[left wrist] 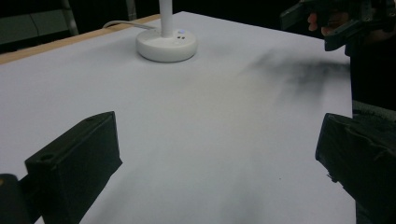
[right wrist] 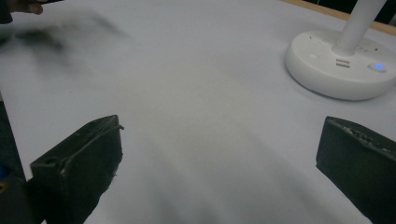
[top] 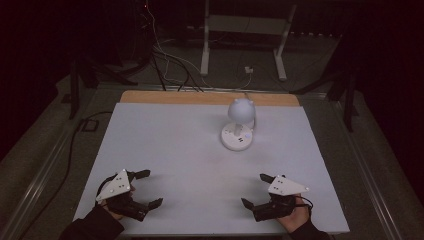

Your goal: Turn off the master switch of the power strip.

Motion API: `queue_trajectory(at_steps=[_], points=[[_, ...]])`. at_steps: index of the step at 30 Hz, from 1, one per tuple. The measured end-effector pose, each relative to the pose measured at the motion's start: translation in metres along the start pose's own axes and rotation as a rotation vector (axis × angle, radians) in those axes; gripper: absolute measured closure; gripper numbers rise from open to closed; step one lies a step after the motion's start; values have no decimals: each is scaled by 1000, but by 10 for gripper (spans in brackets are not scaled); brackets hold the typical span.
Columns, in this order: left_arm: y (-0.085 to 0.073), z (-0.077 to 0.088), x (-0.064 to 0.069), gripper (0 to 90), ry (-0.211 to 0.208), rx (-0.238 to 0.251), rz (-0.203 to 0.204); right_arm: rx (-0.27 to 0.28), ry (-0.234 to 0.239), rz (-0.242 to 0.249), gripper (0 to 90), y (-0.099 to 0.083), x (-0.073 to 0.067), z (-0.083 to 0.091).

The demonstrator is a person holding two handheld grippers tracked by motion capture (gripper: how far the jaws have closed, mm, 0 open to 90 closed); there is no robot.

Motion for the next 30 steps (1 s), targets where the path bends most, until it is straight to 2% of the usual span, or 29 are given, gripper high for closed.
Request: queue_trajectory(at_steps=[4,19,30], points=[[0,0,0,4,2,1,2,2,-5,10,5,3,-2,0],[1,0,1,4,-2,6,6,9,-28,-24,5,18,0,2],[0,0,1,4,-2,2,4,33,-42,-19,7,37,4,4]])
Point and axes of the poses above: each handheld gripper's, and its own axes: z roughly backward along the jaws, y roughly out of its top, x roughly to its right, the point moved 10 cm from there along -z, roughly forward along the jaws, and after that the axes turned 2 degrees about -z, right-handed, at the moved point
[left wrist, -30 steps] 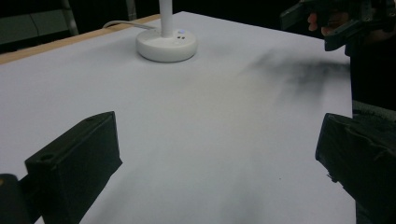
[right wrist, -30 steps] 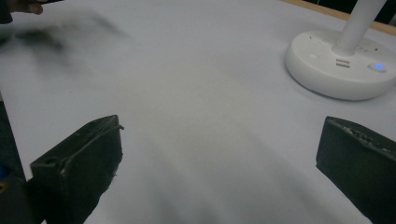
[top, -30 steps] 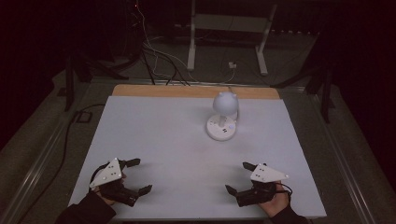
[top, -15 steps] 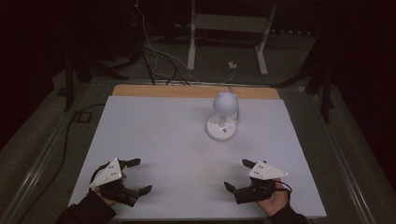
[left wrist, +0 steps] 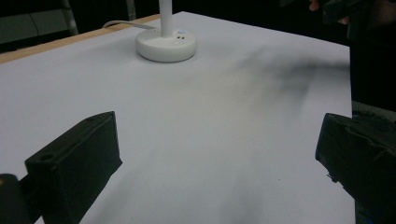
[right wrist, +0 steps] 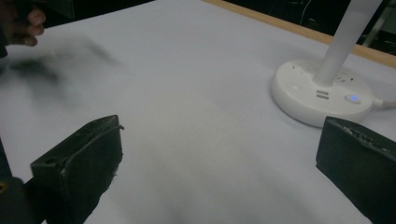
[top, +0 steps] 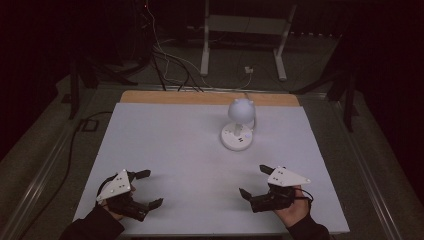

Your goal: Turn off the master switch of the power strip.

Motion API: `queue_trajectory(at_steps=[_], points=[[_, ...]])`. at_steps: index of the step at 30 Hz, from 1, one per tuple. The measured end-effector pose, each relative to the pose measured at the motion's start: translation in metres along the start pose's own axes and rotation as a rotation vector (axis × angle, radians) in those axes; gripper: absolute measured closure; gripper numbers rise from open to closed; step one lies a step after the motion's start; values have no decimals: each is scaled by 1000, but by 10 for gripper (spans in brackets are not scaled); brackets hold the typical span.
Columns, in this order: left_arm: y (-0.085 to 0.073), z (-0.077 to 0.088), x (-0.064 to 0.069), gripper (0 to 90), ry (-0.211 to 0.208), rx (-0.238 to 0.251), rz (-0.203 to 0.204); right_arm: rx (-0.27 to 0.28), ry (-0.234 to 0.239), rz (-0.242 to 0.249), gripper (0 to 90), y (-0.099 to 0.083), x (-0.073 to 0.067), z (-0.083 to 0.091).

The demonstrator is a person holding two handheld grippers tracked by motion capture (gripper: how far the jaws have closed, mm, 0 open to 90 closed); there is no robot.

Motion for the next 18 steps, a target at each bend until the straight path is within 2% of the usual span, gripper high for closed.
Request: queue_trajectory(at_steps=[18], points=[[0,0,1,4,-1,-3,-2,23,-30,-3,7,24,10,-6]])
Point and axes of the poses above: each handheld gripper's, and its own axes: z roughly backward along the jaws, y roughly out of its top, x roughly to its right, the point moved 10 cm from there along -z, roughly forward along the jaws, and after that the axes turned 2 degrees about -z, right-handed, at the moved point
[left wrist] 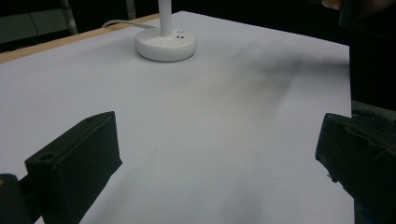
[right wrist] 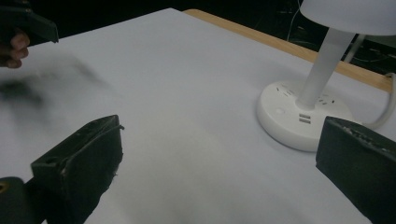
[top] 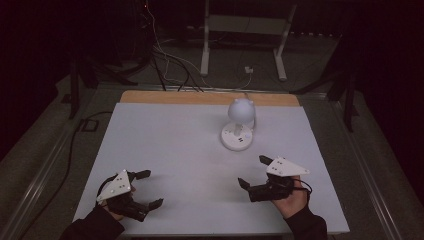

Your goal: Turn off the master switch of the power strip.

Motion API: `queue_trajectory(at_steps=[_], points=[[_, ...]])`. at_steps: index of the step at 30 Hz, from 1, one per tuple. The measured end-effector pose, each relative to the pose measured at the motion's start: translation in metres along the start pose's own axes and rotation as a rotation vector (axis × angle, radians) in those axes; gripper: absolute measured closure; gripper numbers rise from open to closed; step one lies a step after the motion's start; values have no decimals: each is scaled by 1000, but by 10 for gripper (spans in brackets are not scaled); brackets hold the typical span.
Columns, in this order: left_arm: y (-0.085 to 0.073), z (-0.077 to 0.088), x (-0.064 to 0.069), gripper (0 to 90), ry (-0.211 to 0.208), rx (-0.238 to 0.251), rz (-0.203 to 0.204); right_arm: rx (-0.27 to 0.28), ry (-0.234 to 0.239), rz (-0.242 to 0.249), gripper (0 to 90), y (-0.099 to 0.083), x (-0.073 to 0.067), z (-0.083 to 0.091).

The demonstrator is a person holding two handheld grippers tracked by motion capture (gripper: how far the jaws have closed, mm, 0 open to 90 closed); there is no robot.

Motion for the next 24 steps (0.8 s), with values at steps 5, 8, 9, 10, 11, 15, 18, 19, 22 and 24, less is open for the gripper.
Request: queue_trajectory(at_steps=[5,8,9,10,11,15,18,19,22,24], points=[[0,0,0,4,-1,0,-3,3,-9,-2,7,5,4,-5],[0,0,0,5,-3,1,1,3,-16,-1,8,7,8,-8],[0,0,0,4,-3,1,1,0,-17,-6,8,8,9,-9],[0,0,0,4,-2,1,0,3,-17,-9,8,9,10,-10],[0,0,0,4,-2,0,-2,2,-25,-10,8,10,11,-11],[0,0,0,4,-1,1,-1,4,-37,-27,26,13,17,-15],[0,0,0,4,-1,3,0,11,-41,-36,26,15,20,-16],[0,0,0,5,-2,3,3,15,-51,-28,26,17,22,-17],[0,0,0,4,-1,2,1,17,-55,-30,26,19,26,-18],[0,0,0,4,-1,4,1,20,-63,-25,26,22,28,-19]])
Point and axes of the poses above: each handheld gripper's, and its own axes: z roughly backward along the jaws, y roughly out of its top, x roughly to its right, the point moved 10 cm from there along -z, roughly forward along the jaws, and after that the axes turned 2 degrees about -z, right-handed, at the moved point
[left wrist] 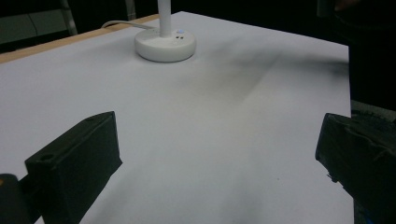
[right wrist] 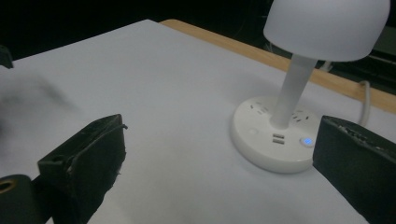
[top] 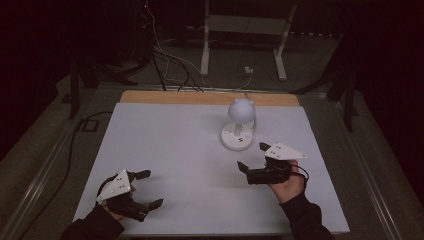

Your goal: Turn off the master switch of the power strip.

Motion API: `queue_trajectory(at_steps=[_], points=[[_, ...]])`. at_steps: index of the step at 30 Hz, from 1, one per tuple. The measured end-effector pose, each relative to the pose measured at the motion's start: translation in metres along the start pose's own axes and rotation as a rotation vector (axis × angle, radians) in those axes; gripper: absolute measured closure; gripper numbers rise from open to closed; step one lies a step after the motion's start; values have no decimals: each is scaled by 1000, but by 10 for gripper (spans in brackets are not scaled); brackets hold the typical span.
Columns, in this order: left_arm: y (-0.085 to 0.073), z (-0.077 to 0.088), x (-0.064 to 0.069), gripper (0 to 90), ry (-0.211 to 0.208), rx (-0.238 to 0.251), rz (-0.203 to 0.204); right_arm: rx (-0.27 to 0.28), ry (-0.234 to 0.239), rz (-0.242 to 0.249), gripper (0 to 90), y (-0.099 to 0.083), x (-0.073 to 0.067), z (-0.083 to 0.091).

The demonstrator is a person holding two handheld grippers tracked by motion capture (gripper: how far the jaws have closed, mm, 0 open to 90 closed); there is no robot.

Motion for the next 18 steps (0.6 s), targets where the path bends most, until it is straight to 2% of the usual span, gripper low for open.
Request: queue_trajectory(at_steps=[6,18], points=[[0,0,0,4,0,1,2,0,-23,-2,26,7,12,-5],[0,0,0,4,1,1,4,-11,-66,-58,26,13,39,-23]])
Point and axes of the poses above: each handheld gripper's, and its own axes: z roughly backward along the jaws, y roughly out of its top, x roughly to its right, the point moved 10 cm from there along -z, roughly forward along the jaws, and after that the axes turned 2 degrees about -z, right-handed, at the moved point
